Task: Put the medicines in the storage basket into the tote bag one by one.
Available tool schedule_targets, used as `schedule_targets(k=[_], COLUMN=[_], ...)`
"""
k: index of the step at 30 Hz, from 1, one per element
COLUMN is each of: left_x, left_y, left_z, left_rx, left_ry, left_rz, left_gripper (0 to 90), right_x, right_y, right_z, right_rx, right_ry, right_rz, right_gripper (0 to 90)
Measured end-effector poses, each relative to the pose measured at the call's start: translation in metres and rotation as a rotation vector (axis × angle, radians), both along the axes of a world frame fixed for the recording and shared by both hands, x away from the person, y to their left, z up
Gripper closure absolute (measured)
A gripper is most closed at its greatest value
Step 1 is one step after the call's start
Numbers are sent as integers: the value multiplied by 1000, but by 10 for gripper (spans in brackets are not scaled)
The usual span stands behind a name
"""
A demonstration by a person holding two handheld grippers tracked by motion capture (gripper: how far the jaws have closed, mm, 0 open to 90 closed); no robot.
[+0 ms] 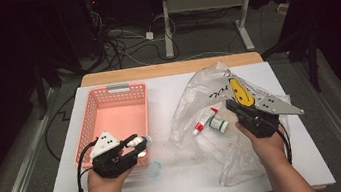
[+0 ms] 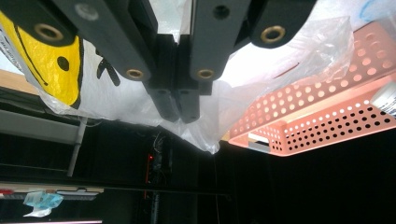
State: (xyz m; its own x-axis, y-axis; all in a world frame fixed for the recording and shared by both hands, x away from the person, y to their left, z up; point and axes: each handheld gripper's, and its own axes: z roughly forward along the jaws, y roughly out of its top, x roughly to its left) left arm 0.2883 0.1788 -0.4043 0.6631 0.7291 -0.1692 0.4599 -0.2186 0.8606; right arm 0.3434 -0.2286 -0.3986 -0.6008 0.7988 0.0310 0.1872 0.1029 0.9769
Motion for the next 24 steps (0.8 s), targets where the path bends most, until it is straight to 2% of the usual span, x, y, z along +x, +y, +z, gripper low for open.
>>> schedule_targets(k=[13, 24], left_x=[-13, -16], left_y=[-35, -67], left_z=[1, -9], left_rx=[10, 33], left_ry=[-18, -13], left_rz=[-103, -162], left_gripper=[582, 582], right_x=[0, 0], right_y=[2, 4], right_z=[-1, -2], right_rx=[-3, -8], right_ry=[-1, 3], right_rz=[4, 5], right_gripper=[900, 900])
